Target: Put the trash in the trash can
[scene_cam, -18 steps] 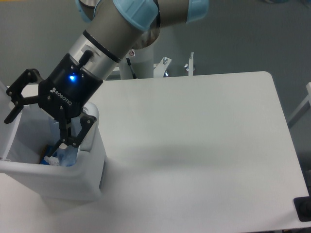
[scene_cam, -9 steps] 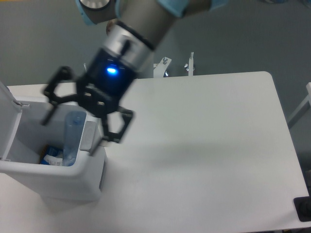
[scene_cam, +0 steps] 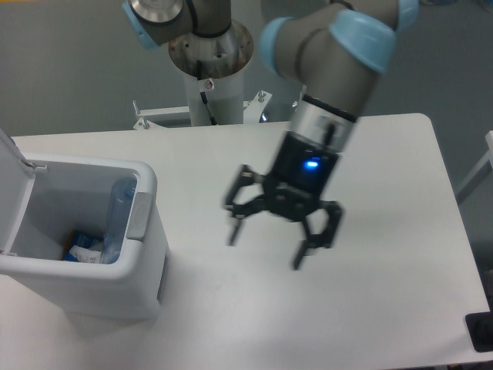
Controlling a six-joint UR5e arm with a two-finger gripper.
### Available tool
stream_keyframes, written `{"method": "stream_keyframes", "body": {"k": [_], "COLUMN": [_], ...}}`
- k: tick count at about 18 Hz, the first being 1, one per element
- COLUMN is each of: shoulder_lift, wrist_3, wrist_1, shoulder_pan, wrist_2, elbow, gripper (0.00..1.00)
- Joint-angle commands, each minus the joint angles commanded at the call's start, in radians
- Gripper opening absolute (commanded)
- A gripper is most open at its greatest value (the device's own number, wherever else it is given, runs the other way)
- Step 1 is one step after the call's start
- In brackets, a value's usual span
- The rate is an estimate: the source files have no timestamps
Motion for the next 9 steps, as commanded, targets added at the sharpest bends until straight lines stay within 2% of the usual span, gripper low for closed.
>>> {"method": "stream_keyframes", "body": {"k": [4,7,9], "shoulder_lift": [-0.006,0.004,0.008], "wrist_3": [0.089,0.187,0.239], "wrist_1": [-0.043,-0.089,-0.097], "shoulder_pan": [0.002,0.002,0.003], "wrist_2": [0.119,0.224,0.274], "elbow": [-0.018,-0.055,-0.080], "gripper": [1.00,1.00,1.00]}}
